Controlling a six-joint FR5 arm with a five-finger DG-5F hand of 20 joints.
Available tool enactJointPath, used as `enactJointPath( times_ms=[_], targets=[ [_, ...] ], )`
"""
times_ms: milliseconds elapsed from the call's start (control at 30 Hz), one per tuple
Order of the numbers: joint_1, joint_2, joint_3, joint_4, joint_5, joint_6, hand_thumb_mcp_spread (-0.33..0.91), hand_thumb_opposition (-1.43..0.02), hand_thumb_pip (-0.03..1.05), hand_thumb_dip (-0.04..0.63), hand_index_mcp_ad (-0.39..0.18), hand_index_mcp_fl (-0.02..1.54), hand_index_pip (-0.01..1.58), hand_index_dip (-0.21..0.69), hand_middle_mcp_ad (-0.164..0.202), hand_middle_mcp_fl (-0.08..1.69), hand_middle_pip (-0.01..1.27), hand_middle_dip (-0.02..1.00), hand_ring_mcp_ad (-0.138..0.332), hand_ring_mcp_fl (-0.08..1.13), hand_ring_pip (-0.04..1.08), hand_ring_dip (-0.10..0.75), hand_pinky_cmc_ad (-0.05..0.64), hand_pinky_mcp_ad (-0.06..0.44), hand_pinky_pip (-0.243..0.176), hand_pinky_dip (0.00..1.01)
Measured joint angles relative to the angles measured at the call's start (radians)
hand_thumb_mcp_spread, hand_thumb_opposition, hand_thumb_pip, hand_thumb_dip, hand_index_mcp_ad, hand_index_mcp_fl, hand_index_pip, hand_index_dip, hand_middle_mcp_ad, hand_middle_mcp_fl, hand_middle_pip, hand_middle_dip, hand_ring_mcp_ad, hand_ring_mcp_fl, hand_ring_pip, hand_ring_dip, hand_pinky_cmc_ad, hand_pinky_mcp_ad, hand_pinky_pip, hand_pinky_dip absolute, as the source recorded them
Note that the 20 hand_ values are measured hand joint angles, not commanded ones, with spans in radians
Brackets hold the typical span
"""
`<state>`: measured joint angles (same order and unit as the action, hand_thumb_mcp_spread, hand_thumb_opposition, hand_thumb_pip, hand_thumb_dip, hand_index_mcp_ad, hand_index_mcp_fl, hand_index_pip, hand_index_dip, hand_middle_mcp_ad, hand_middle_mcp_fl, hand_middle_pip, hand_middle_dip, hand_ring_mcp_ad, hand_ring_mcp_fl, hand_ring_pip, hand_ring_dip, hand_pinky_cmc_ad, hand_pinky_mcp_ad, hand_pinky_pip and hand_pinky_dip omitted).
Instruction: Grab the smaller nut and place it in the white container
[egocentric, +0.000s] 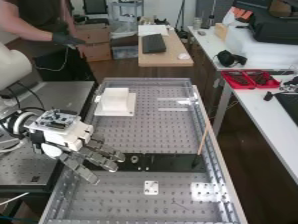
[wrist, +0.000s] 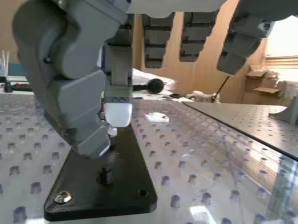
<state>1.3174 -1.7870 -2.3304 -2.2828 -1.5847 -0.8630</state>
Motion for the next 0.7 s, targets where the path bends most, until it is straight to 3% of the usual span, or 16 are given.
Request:
enactJointPath(
  times_ms=[400,700],
  targets=[
    [0.073,0.084,0.013,-0.092,-0.005,-0.017,0.42,-0.94,0.59,0.260,-0.145,0.35,1.51,0.403,0.016,0.06,0.13,0.21,0.117,0.00,0.10,0.098,0.349,0.276,-0.010,0.14],
    [0.194,0.138,0.030,-0.178,-0.012,-0.018,0.45,-0.97,0.59,0.260,-0.143,0.42,1.52,0.428,0.017,0.06,0.12,0.21,0.115,0.00,0.10,0.098,0.332,0.274,-0.010,0.14]
  ],
)
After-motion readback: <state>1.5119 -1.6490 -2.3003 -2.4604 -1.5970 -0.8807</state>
